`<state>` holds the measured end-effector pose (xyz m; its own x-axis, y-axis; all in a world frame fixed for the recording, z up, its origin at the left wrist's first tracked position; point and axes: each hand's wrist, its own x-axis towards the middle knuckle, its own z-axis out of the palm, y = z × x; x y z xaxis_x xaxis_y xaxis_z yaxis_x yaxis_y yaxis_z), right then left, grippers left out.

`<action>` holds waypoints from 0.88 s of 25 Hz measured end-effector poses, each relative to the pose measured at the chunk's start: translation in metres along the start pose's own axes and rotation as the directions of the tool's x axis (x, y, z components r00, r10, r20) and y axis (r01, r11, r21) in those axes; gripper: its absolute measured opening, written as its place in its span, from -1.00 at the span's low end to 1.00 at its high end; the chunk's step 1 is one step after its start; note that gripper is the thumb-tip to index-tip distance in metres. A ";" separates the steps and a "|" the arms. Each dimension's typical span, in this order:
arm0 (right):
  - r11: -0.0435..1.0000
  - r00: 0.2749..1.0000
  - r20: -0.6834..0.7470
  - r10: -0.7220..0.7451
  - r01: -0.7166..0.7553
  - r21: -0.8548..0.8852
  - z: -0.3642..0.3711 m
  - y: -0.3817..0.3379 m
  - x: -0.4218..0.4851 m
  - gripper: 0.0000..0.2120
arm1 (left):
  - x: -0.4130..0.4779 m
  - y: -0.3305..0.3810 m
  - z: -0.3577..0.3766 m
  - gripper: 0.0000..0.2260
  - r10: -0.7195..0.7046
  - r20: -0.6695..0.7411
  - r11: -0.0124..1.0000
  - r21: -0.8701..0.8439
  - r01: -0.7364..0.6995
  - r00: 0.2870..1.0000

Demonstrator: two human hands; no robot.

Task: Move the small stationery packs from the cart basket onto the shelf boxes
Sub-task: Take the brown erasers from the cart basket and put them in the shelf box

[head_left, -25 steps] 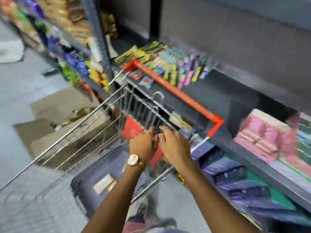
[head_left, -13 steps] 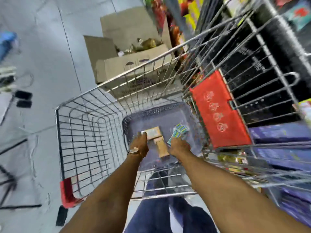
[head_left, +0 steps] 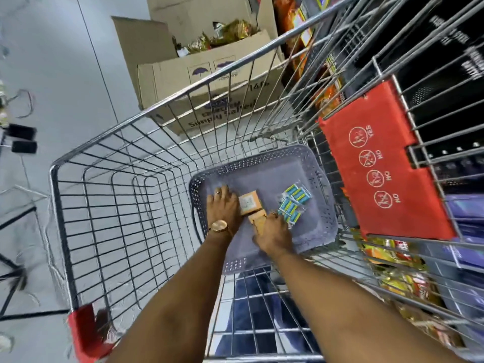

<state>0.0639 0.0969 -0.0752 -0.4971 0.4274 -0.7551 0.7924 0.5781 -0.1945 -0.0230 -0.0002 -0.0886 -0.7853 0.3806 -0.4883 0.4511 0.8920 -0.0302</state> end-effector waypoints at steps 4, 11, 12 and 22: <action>0.955 0.991 0.016 0.134 -0.133 0.264 -0.039 -0.004 -0.008 -0.37 | -0.016 0.010 -0.033 -0.44 -0.234 0.070 0.855 -0.460 0.240 0.970; 0.519 0.963 -0.114 0.245 -0.030 0.854 -0.164 0.033 -0.055 -0.59 | -0.051 0.034 -0.141 -0.62 -0.131 -0.323 0.526 -0.824 -0.211 0.937; 0.441 0.966 -0.151 0.210 0.045 0.896 -0.180 0.040 -0.066 -0.63 | -0.054 0.042 -0.155 -0.62 -0.133 -0.327 0.427 -0.871 -0.244 0.936; 0.107 0.932 -0.331 0.148 0.318 0.942 -0.269 0.102 -0.179 -0.69 | -0.091 0.175 -0.259 -0.86 0.271 -0.196 -0.166 -0.974 -0.155 0.942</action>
<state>0.1384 0.2662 0.2086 -0.4626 0.7141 -0.5254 0.2597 -0.4575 -0.8505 0.0175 0.1847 0.1760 -0.7012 0.6480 -0.2974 -0.3660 0.0309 0.9301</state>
